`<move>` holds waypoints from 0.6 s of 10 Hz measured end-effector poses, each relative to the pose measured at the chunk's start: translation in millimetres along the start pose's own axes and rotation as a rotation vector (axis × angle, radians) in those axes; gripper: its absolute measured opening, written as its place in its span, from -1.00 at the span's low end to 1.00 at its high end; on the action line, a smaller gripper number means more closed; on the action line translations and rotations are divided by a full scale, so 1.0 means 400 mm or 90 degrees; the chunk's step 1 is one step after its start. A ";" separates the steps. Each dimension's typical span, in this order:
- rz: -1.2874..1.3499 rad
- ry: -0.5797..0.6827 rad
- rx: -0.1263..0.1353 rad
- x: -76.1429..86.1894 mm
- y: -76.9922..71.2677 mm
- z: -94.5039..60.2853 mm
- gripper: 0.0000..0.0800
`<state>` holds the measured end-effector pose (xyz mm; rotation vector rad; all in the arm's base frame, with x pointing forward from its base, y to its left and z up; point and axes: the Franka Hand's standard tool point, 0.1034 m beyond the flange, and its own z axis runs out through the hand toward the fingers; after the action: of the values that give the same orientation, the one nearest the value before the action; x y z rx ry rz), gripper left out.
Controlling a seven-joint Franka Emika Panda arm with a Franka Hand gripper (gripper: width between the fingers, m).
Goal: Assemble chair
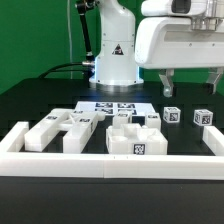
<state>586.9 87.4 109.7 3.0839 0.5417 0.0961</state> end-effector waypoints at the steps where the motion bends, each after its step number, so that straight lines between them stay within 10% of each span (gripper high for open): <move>1: 0.035 -0.003 0.016 -0.012 0.014 0.009 0.63; 6: 0.043 -0.018 0.028 -0.052 0.063 0.062 0.63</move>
Offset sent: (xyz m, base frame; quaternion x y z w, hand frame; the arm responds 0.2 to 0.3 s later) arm -0.0093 -0.0234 -0.0236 0.0329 0.0036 0.0239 0.9992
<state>577.4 56.8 84.4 3.1414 0.4454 0.0425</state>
